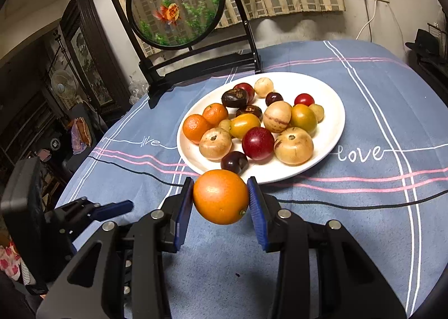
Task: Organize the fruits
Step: 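Grasp the red tomato with the left tool while the right tool holds the orange, then carry the red tomato and orange onto the plate and release them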
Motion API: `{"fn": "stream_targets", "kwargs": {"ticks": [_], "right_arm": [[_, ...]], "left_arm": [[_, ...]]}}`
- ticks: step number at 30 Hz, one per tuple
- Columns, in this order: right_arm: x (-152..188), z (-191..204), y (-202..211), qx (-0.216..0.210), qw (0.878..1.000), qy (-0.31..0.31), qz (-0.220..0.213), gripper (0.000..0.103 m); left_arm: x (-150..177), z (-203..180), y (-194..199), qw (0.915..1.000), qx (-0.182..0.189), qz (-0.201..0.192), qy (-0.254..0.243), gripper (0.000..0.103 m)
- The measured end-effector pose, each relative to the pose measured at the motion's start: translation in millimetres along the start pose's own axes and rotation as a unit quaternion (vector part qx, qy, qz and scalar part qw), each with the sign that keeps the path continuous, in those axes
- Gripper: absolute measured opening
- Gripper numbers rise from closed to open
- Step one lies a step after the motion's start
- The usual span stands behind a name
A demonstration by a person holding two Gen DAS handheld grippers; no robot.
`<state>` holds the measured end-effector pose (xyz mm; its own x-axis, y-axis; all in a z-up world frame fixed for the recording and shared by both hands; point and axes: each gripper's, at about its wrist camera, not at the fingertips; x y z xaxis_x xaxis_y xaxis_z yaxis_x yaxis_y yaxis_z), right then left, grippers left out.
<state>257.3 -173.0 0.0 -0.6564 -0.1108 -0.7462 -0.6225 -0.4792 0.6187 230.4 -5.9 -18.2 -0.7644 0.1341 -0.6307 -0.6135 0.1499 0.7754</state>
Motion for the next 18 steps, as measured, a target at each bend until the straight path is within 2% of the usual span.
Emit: {"fn": "stream_targets", "kwargs": {"ticks": [6, 11, 13, 18], "right_arm": [[0.9, 0.9, 0.6, 0.000, 1.000, -0.001, 0.001, 0.039], [0.8, 0.8, 0.9, 0.000, 1.000, -0.001, 0.001, 0.039], [0.6, 0.8, 1.2, 0.000, 1.000, -0.002, 0.001, 0.039], [0.0, -0.2, 2.1, 0.000, 1.000, -0.002, -0.001, 0.039]], "left_arm": [[3.5, -1.8, -10.4, 0.9998, -0.002, 0.015, -0.010, 0.043], [7.2, -7.2, -15.7, 0.9995, -0.003, 0.024, -0.021, 0.041], [8.1, -8.6, -17.9, 0.9993, 0.001, 0.030, -0.023, 0.035], [8.5, -9.3, -18.0, 0.9993, 0.000, 0.028, -0.026, 0.032]]}}
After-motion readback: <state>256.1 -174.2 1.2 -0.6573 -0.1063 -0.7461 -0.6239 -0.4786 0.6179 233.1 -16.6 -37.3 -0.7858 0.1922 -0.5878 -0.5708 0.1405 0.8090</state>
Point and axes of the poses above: each gripper's, at about its wrist camera, not at the fingertips, and y roughly against the way its jaws point, z to its left, x to its underside, and after that the axes turned 7 degrees about y, right-handed
